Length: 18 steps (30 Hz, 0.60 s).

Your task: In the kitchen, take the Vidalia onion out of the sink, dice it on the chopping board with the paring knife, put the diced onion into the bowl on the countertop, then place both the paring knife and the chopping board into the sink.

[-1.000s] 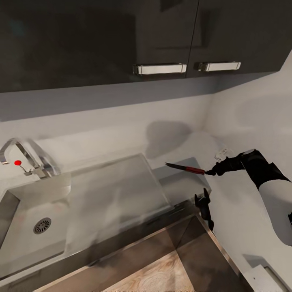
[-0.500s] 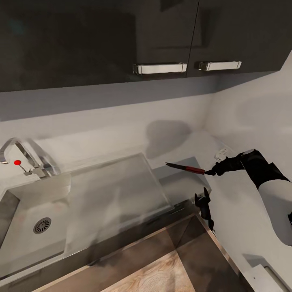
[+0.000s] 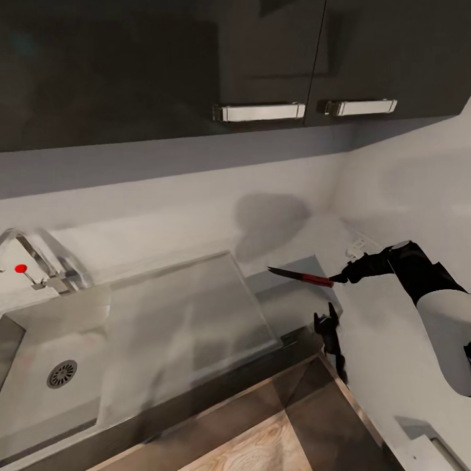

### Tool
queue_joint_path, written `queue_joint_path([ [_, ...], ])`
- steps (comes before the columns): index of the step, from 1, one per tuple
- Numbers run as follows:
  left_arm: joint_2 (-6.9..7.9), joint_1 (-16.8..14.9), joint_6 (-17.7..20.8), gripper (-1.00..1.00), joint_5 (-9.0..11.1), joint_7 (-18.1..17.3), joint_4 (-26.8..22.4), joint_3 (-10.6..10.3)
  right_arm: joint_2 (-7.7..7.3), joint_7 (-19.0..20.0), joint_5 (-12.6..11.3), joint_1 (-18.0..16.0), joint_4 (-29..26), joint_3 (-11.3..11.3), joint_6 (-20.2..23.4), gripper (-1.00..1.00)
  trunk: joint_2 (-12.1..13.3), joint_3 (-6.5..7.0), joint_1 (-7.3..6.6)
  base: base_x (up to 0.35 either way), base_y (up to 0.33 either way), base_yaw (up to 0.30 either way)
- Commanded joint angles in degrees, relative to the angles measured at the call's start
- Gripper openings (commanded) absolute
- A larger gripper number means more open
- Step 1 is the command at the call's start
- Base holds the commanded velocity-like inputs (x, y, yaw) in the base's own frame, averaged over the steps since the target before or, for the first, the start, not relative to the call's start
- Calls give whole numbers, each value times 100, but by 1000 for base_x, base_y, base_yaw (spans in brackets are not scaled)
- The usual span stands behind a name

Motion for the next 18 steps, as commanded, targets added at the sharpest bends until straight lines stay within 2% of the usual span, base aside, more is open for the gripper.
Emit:
queue_joint_path([
  [1, -2, -7, 11, 100, 56, 4, 7, -49, -3, 25, 14, -3, -10, 9, 36, 100, -10, -10, 5, 194, 0, 0],
  [6, -2, -7, 14, 100, 56, 4, 7, -49, -3, 24, 14, -3, -10, 9, 36, 100, -10, -10, 5, 182, -10, 0],
  [13, -2, -7, 13, 100, 56, 4, 7, -51, -3, 22, 14, -3, -10, 15, 36, 100, -10, -10, 5, 43, -14, 0],
  [18, -2, -7, 13, 100, 56, 4, 7, -50, -3, -15, 14, -3, -10, 18, 33, 100, -10, -10, 5, 86, -112, 0],
])
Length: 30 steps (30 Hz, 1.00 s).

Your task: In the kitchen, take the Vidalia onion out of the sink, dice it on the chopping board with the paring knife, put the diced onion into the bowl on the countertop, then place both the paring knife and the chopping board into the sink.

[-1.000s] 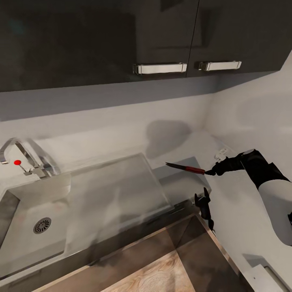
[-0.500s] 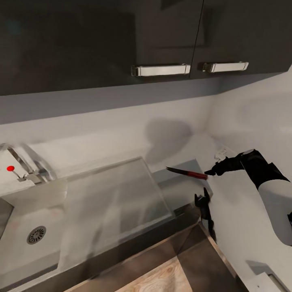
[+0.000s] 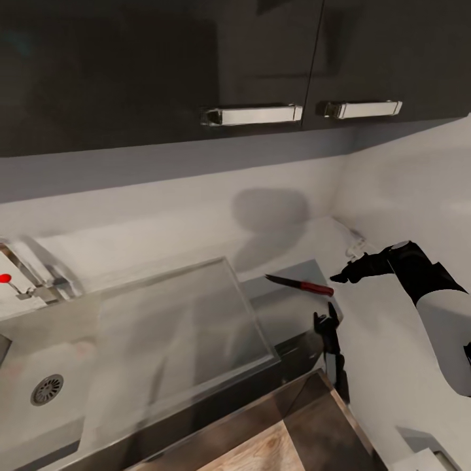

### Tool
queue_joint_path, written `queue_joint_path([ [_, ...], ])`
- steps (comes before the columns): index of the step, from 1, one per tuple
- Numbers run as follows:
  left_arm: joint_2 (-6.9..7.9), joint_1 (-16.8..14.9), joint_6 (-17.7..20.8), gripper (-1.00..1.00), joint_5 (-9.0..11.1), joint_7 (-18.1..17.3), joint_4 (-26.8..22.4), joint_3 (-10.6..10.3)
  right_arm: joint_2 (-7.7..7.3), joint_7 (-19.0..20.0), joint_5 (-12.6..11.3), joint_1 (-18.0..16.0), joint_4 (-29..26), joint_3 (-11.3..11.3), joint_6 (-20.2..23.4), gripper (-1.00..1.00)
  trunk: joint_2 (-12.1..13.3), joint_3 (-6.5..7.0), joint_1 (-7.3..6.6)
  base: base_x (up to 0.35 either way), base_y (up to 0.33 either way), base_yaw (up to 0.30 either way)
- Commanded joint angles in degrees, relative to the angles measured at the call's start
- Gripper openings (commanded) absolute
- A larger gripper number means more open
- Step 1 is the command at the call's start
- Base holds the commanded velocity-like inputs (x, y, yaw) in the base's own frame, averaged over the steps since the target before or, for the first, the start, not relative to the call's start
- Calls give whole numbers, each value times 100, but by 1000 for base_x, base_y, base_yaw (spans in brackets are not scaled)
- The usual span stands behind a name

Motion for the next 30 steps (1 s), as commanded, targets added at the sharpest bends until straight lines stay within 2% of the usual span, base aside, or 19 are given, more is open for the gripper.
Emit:
queue_joint_path([
  [1, -2, -7, 11, 100, 56, 5, 7, -48, -4, 7, 14, -3, -10, 14, 33, 100, -10, -10, 4, 43, -53, 0],
  [18, -2, -7, 8, 100, 56, 5, 7, -48, 5, -51, 14, -3, -2, 19, 26, 100, -10, -10, 4, 7, -13, 0],
  [30, -2, -7, 8, 100, 56, 5, 7, -48, 5, -48, 14, -3, 31, 24, -231, 100, -10, -12, 4, 0, 0, 0],
])
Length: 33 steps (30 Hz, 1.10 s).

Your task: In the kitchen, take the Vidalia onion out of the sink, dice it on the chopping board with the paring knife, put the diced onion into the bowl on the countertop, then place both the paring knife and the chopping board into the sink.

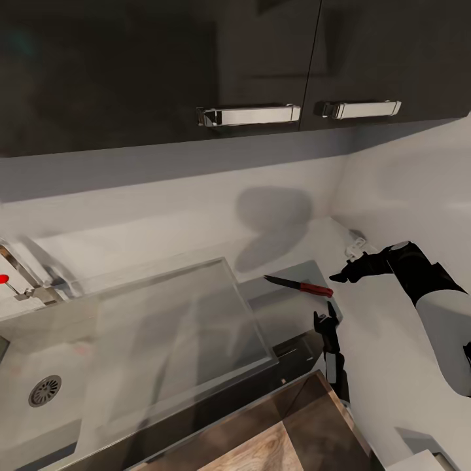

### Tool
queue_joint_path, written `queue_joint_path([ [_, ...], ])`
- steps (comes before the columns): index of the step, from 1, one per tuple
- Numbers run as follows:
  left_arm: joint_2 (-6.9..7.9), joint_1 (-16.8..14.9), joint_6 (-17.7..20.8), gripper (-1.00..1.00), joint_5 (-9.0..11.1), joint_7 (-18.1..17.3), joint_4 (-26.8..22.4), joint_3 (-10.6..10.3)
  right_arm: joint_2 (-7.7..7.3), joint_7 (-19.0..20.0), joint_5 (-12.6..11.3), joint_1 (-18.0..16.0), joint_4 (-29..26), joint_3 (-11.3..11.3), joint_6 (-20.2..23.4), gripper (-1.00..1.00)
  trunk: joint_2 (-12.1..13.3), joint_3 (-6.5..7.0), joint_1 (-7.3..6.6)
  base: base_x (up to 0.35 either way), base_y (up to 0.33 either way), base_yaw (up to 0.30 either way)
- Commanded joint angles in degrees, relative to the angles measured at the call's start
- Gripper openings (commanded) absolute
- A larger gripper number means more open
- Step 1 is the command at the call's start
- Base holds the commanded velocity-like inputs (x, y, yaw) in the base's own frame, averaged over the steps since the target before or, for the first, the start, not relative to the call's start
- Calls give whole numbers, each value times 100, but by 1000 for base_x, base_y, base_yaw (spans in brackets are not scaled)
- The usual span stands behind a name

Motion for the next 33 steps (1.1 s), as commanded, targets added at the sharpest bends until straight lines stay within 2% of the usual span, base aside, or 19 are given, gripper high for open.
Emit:
queue_joint_path([
  [1, -2, -7, 11, 100, 56, 5, 7, -49, -4, 25, 9, -3, -10, 13, 13, 100, -11, -11, 3, 0, 0, 0],
  [11, -2, -7, 11, 100, 56, 5, 7, -49, 26, 26, -5, -3, 23, 6, -134, 100, -11, -26, 3, 0, 0, 0],
  [33, 7, -7, 11, 100, 56, 5, 7, -49, 23, 43, -15, -3, 53, 7, -142, 100, -11, -223, 3, 0, 0, 0],
])
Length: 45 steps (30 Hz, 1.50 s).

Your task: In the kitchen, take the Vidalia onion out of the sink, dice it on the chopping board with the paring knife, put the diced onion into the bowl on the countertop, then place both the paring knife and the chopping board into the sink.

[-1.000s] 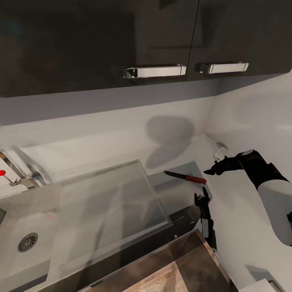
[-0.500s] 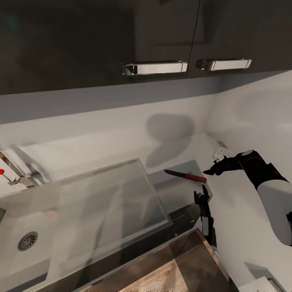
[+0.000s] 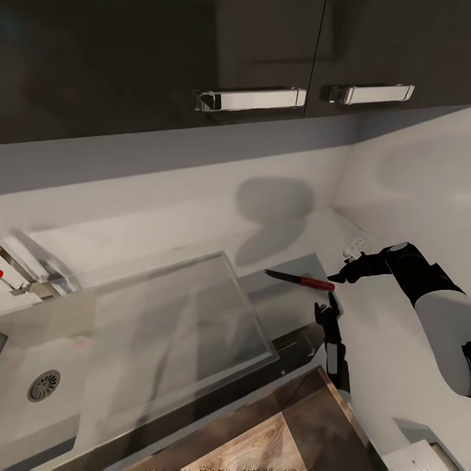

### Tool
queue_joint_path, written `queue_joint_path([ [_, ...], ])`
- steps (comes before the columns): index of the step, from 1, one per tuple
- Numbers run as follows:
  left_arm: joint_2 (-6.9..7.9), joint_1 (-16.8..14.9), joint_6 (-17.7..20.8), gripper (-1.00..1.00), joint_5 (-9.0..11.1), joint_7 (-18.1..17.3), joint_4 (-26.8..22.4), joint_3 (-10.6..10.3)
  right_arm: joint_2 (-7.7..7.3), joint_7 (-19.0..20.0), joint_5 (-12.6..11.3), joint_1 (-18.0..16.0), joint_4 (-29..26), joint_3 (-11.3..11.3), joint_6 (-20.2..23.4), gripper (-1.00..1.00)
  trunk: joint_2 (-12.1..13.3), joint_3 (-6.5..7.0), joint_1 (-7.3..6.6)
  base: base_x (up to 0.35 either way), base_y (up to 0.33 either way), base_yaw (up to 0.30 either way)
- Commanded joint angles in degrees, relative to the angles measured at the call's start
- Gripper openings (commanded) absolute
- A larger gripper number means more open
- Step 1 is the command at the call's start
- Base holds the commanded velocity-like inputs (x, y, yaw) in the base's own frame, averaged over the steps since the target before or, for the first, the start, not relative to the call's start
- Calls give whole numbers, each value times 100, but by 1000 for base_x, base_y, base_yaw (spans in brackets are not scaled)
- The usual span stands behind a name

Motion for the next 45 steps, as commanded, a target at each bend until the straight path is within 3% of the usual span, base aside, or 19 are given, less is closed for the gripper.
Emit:
queue_joint_path([
  [1, -1, -6, 11, 100, 56, 4, 7, -49, -4, 24, 10, -3, -11, 11, 39, 100, -11, -19, 3, 0, 0, 0],
  [45, -1, -6, 11, 100, 56, 4, 7, -49, 49, 59, 10, -3, -54, 29, 22, 100, -11, -415, 3, 0, 0, 0],
])
